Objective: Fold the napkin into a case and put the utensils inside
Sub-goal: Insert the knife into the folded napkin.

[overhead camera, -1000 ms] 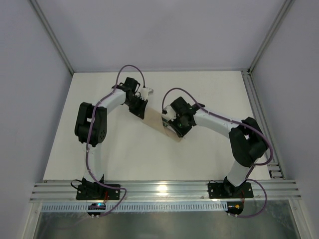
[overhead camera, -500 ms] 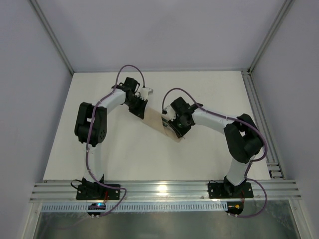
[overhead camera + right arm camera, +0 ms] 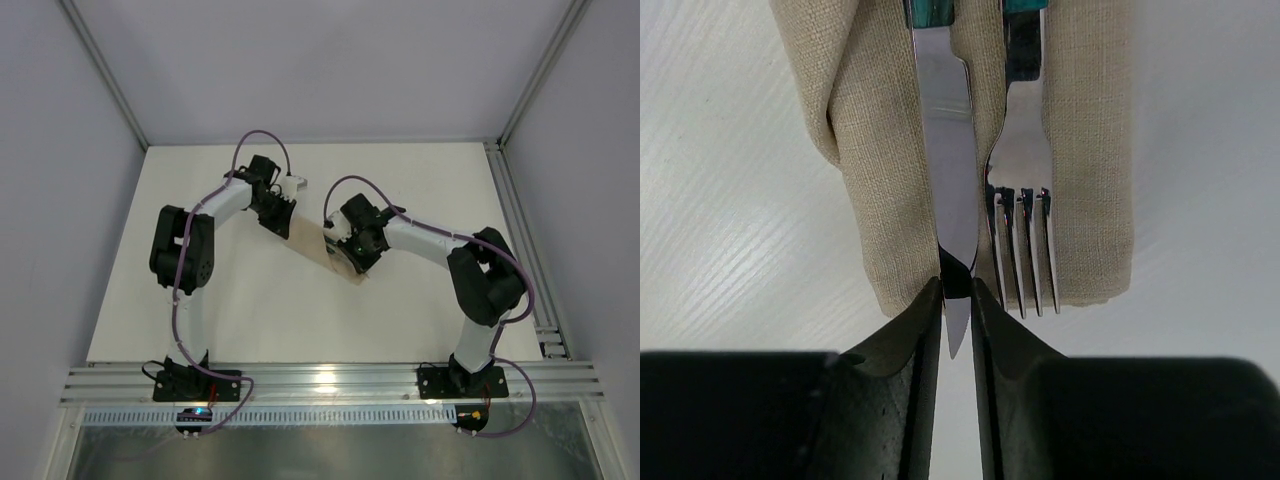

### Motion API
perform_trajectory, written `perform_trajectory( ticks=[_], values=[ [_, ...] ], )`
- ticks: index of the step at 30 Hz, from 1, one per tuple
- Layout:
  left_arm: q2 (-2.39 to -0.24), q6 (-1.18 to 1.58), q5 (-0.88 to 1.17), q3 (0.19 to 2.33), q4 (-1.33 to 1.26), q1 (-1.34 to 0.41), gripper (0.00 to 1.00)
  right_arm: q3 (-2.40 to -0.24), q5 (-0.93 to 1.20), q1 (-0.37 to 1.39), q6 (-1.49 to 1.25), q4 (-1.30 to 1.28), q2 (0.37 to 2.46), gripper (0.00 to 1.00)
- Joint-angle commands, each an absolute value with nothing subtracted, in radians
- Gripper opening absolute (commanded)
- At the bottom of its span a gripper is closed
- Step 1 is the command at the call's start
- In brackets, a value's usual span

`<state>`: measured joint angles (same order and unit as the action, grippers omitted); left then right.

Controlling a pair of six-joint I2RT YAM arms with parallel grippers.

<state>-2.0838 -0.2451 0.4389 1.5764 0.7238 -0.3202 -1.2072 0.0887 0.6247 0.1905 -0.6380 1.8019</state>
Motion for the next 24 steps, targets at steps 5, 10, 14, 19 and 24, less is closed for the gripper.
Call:
perform_trajectory(
  ticks=[5, 10, 14, 19, 24],
  values=[
    [-2.065, -0.247, 0.457, 1.617, 0.729, -0.313, 0.1, -1.285, 0.054, 0.647, 0.21, -0.627, 1.838, 0.2],
    [-2.068, -0.247, 0.459, 1.618, 0.729, -0.313, 0.1, -1.316, 0.032, 0.66, 0.209, -0.629, 1.855, 0.17],
    [-2.072, -0.248, 0.463, 1.626, 0.733, -0.313, 0.1, -1.328, 0.032, 0.669, 0.215, -0.617, 1.862, 0.11],
    [-2.072, -0.25, 0.463, 1.624, 0.735, -0.313, 0.1, -1.365, 0.012, 0.683, 0.207, -0.604, 1.884, 0.07],
    [-2.072, -0.25, 0.465, 1.623, 0.735, -0.313, 0.1, -1.394, 0.006, 0.696, 0.209, -0.595, 1.908, 0.07]
  ],
)
